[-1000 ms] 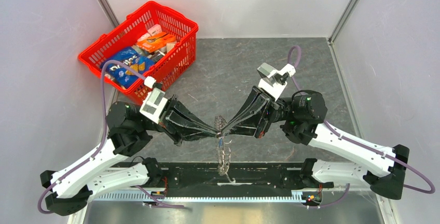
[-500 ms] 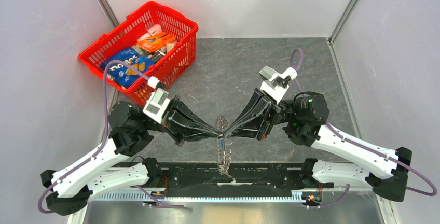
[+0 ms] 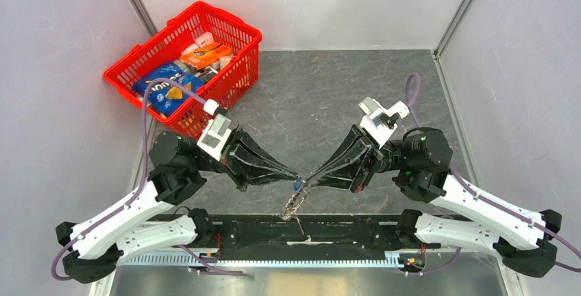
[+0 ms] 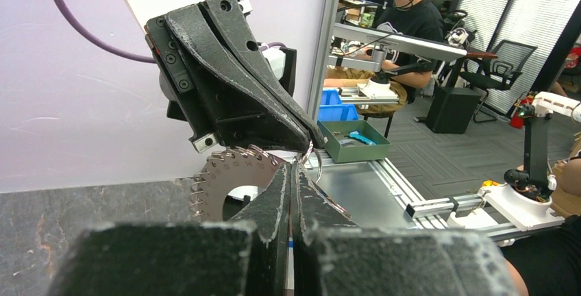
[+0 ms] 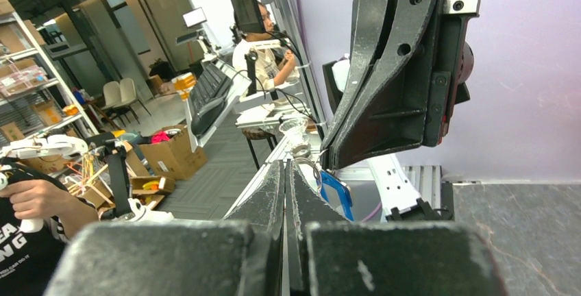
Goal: Put the keys on the keyring
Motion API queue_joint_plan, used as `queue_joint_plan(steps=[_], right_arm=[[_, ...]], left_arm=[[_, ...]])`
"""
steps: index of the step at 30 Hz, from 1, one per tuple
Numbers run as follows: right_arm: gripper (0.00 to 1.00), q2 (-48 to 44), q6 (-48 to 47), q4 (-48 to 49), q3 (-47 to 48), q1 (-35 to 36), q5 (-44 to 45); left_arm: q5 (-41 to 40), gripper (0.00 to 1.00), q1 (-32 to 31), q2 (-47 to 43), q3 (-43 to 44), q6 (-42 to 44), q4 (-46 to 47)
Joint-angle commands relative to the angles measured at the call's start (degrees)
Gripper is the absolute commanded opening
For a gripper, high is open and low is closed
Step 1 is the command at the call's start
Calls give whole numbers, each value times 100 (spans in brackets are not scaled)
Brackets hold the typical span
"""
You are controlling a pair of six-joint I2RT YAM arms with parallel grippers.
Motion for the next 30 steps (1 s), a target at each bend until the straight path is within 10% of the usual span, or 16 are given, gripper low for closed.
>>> queue_joint_plan(steps=[1, 30], right_arm=[[0, -147, -415, -467, 19, 18, 63], [0, -612, -1957, -2766, 58, 22, 2616]], left_arm=[[-232, 2, 6, 57, 117, 188, 229], [-648, 3, 6, 230, 207, 453, -384]])
